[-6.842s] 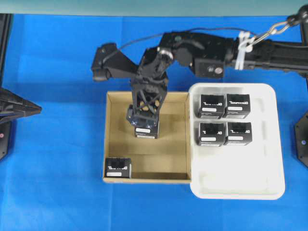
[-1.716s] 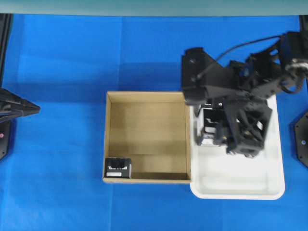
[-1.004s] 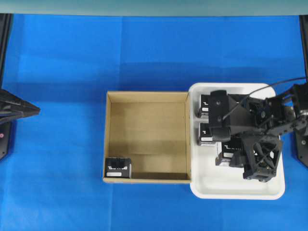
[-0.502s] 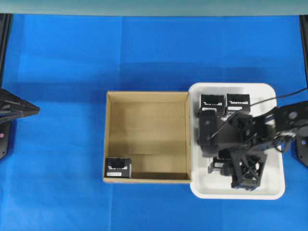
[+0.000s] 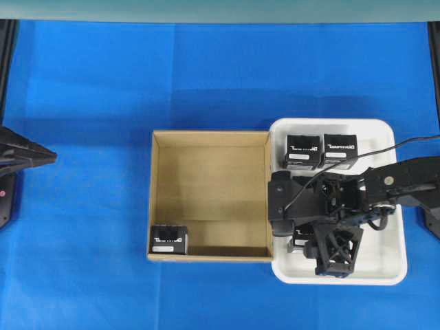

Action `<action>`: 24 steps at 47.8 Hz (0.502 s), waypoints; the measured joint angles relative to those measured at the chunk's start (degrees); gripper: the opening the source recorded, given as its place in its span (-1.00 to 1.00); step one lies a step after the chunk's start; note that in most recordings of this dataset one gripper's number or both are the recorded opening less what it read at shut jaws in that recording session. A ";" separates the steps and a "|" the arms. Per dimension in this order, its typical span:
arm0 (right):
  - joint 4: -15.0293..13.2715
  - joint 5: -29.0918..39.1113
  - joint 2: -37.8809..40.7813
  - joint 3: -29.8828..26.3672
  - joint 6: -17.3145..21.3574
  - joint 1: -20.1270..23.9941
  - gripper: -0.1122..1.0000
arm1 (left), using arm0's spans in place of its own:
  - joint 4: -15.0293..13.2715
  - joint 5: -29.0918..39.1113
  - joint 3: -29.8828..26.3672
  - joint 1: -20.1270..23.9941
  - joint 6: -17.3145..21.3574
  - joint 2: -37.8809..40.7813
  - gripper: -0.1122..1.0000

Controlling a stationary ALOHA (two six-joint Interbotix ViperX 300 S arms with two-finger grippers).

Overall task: Pick the box from inside the cardboard box.
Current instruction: 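Lower the servo box into the tray's front-right spot and open the gripper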

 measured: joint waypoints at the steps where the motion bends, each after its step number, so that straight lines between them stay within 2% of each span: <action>1: 0.00 0.00 0.18 0.00 0.00 -0.09 0.32 | 0.00 0.00 0.00 0.09 0.00 0.00 -0.92; 24: -0.70 -4.13 2.02 1.23 -0.44 -0.97 0.32 | 0.00 0.00 0.00 0.09 0.00 0.00 -0.92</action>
